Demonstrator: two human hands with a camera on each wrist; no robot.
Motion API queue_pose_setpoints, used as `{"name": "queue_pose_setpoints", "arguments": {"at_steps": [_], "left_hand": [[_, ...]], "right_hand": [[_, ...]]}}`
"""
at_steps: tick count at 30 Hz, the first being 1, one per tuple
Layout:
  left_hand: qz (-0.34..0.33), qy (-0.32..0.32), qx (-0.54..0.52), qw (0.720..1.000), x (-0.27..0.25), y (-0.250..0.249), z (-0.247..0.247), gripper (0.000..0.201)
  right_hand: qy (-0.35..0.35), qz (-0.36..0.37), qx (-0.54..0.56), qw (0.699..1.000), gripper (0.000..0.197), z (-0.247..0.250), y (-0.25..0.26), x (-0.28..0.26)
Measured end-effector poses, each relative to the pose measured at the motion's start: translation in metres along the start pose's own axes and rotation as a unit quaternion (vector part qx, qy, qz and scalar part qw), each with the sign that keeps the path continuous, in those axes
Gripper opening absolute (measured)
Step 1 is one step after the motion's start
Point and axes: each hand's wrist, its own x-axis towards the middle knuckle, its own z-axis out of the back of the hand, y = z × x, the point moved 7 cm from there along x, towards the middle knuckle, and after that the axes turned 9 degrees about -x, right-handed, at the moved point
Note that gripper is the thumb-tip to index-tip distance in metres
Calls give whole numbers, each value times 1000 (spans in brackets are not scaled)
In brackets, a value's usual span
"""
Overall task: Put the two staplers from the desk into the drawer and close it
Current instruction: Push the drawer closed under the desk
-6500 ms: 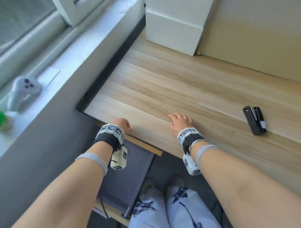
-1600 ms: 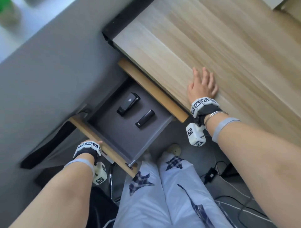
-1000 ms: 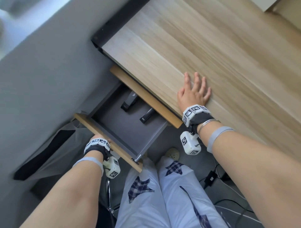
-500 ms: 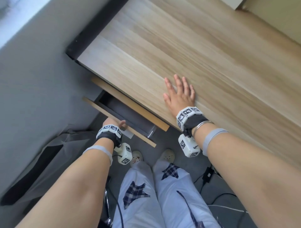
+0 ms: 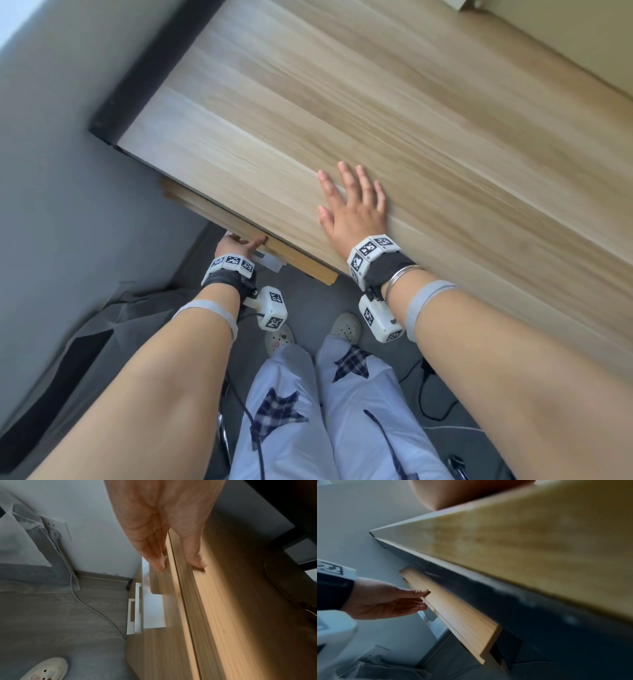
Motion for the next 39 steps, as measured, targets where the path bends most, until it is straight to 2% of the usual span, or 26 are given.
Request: {"name": "queue_pose_setpoints", "arguments": {"at_steps": [4,7,12,16,19,23,25,27,29,31,33,34,37,38,39], "left_hand": [[3,21,-17,1000,8,-2,-2,59],[1,29,-2,1000,14,-3,-2,33],[17,52,24,998,26,0,-5,48],[16,63,7,998,35,0,-9,28],[47,79,133,987,35,0,-9,44],[31,98,198,975,32,-10,-9,56],[29,102,195,975,30,-8,-8,56],[13,97,146,984,29,-11,-4,48],[19,109,142,984,20,-15,-1,43],[0,129,226,965,10,-19,-1,57],[-29,118,321,939,1,-26,4,63],[-34,117,348,929,-3,-27,6,59],[-57,127,392,909,-26,-40,7,26],[-66,133,399,905,-42,-49,4,21],[-73,148,419,893,-57,-55,0,23]], "right_hand": [[8,2,-5,1000,58,0,0,0],[12,4,-6,1000,59,0,0,0],[15,2,-2,1000,59,1,0,-1],[15,1,0,1000,60,0,0,-1],[7,0,4,1000,60,2,0,-1],[14,-2,5,1000,60,0,0,-1],[17,0,4,1000,60,0,0,-2],[16,1,7,1000,59,1,0,-1],[17,0,9,1000,59,2,0,-1],[20,1,12,1000,58,3,0,-3],[34,8,23,999,57,3,-2,-3],[43,12,33,998,57,5,-4,-2],[70,24,65,995,52,10,-10,-4],[70,26,73,994,49,15,-13,-4],[63,20,87,994,45,21,-20,-5]]}}
